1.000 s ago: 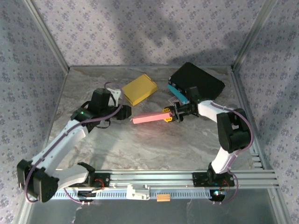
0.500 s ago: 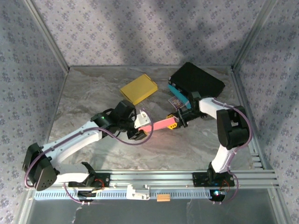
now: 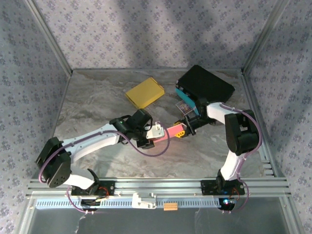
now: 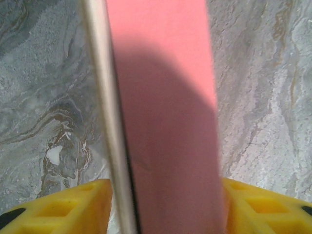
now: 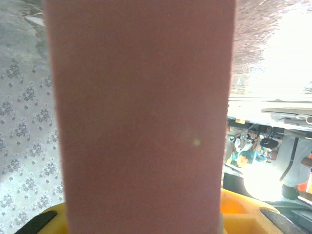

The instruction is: Fold the paper box

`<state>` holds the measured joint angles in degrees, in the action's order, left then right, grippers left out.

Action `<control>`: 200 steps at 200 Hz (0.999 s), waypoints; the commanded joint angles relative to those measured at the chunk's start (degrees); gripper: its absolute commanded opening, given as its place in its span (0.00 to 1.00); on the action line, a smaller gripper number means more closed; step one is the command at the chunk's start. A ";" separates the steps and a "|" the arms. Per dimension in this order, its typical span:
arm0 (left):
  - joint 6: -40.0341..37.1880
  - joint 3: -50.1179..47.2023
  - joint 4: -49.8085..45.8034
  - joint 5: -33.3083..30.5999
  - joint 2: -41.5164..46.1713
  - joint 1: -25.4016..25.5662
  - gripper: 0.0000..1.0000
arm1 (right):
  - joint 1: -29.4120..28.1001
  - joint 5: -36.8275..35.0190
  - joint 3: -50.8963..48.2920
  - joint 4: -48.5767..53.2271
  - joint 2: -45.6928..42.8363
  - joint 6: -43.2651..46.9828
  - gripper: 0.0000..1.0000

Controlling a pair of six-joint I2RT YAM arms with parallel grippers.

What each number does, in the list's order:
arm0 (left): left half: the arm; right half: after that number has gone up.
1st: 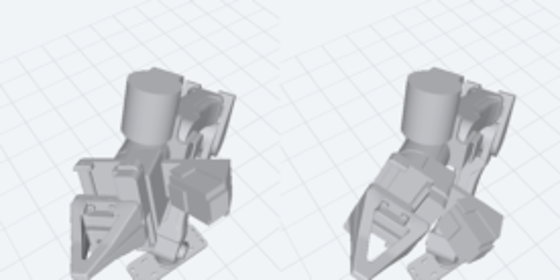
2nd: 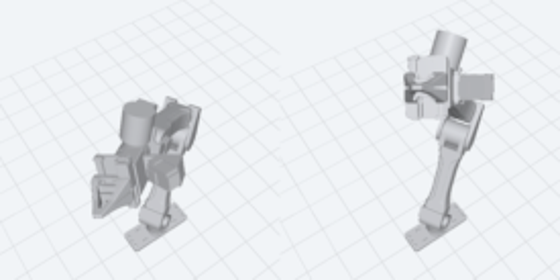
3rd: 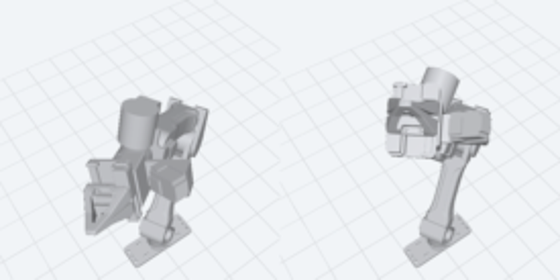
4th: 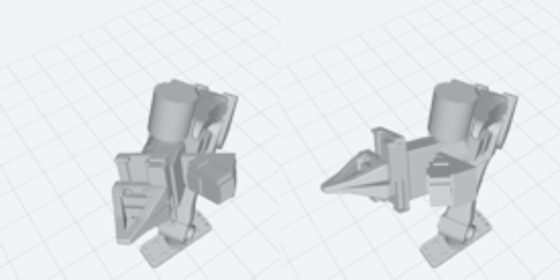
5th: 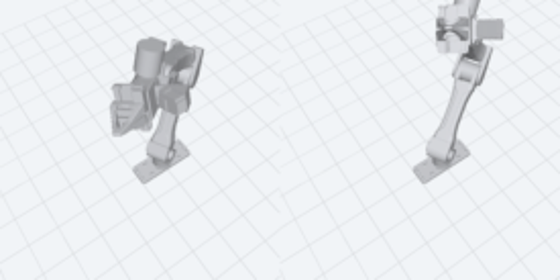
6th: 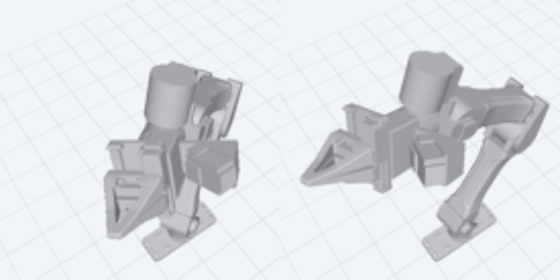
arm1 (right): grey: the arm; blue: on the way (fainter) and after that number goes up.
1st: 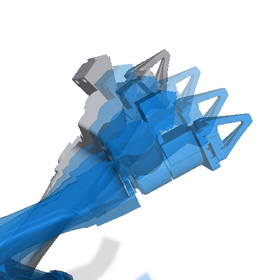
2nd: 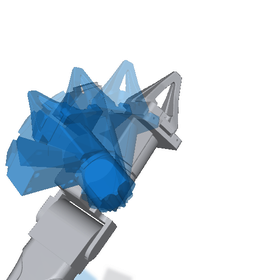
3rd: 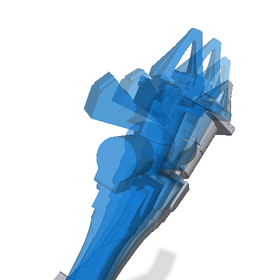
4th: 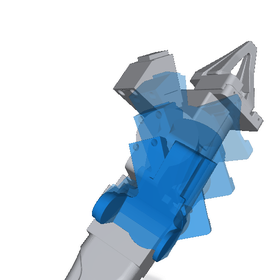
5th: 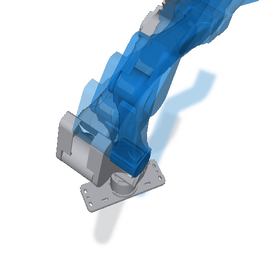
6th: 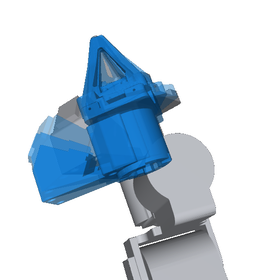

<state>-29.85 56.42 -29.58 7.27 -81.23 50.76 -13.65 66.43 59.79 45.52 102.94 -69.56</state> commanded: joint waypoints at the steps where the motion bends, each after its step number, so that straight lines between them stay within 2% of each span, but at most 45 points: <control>1: -1.96 3.00 0.35 -0.01 -1.27 0.21 0.52 | -0.48 -1.75 -1.88 2.49 0.34 -0.40 0.36; 47: -2.67 4.35 -1.58 3.12 -2.99 -0.94 0.44 | 0.71 -3.20 -2.52 2.44 0.83 -0.13 0.42; 96: -4.12 6.78 -4.60 5.78 -5.26 -2.11 0.42 | 4.00 -6.83 0.56 6.23 0.27 4.54 0.57; 113: -4.26 7.41 -5.23 6.08 -5.77 -2.13 0.41 | 5.14 -8.04 1.71 7.45 -0.87 5.92 0.59; 140: -3.52 7.81 -5.35 5.81 -6.20 -2.14 0.41 | 8.33 -14.43 6.79 13.56 -4.10 12.35 0.64; 153: -3.16 8.11 -5.41 5.73 -6.26 -2.29 0.41 | 9.59 -16.40 8.06 13.18 -7.12 13.55 0.64; 176: -2.61 8.86 -5.91 6.73 -6.62 -3.01 0.41 | 11.05 -25.89 14.49 16.74 -12.16 21.31 0.65; 188: -2.21 9.09 -6.25 7.12 -7.07 -3.36 0.40 | 10.96 -30.79 15.54 15.92 -15.17 26.11 0.61; 200: -1.88 9.23 -6.18 7.60 -7.28 -3.67 0.39 | 10.06 -36.10 14.88 12.52 -19.65 31.54 0.51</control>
<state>-32.25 63.86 -33.87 12.25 -87.22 47.97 -2.63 43.46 73.56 57.21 90.45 -50.52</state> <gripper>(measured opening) 0.400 0.590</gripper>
